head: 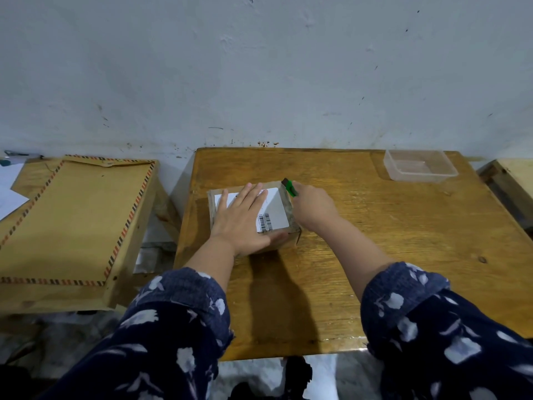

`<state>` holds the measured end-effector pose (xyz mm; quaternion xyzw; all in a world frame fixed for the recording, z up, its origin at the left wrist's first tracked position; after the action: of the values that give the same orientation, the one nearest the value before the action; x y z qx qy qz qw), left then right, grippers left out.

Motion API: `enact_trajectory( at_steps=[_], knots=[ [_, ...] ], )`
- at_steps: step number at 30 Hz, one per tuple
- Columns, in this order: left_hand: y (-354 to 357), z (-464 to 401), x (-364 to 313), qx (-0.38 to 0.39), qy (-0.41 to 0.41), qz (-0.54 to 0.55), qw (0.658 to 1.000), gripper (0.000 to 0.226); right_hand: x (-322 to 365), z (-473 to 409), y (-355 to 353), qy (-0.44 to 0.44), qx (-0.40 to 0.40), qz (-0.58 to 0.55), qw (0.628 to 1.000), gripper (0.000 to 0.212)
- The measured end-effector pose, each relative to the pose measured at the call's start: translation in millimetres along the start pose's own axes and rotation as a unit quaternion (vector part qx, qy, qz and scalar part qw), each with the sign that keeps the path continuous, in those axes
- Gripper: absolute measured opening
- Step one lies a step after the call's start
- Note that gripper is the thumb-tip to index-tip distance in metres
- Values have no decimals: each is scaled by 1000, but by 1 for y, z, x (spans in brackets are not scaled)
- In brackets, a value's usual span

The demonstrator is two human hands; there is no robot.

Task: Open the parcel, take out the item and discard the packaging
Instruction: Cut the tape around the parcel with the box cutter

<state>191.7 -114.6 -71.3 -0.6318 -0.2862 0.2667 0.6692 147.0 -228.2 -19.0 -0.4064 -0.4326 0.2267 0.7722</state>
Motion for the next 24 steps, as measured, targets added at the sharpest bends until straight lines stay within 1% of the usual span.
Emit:
enact_trajectory(
  at_steps=[7,13,18,24],
  knots=[
    [-2,1,0,-5,-1,2,1000,107,-4,22,-6,0,12,-51,999,54],
    [-2,2,0,-8,-1,1,1000,104,-7,31,-7,-9,10,-32,999,51],
    [-2,2,-1,-8,-3,1,1000,105,-11,43,0,-14,3,6,1000,54],
    [-2,3,0,-12,-4,7,1000,97,-24,57,4,-3,-9,-10,1000,56]
  ],
)
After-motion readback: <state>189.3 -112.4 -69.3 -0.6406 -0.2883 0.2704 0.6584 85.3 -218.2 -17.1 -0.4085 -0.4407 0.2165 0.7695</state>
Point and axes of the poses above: each hand's wrist, its own z-axis away from the middle knuckle, its own y-axis out of the palm, x = y × z, the point moved 10 cm from there along -z, towards the middle knuckle, and after that the axes turned 10 degrees about -z, right-handed, at the moved point
